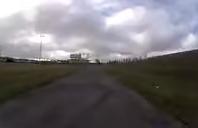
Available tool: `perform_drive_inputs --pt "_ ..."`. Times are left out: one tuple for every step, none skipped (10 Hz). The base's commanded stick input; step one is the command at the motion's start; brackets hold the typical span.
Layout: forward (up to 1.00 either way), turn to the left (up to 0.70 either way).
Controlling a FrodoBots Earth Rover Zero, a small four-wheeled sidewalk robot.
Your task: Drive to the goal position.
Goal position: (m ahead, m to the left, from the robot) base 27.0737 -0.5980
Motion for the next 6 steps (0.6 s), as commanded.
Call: perform_drive_inputs --pt "1.00 -0.10" --pt "1.00 0.00" --pt "1.00 0.00" --pt "1.00 0.00" --pt "1.00 -0.06" --pt "1.00 -0.32"
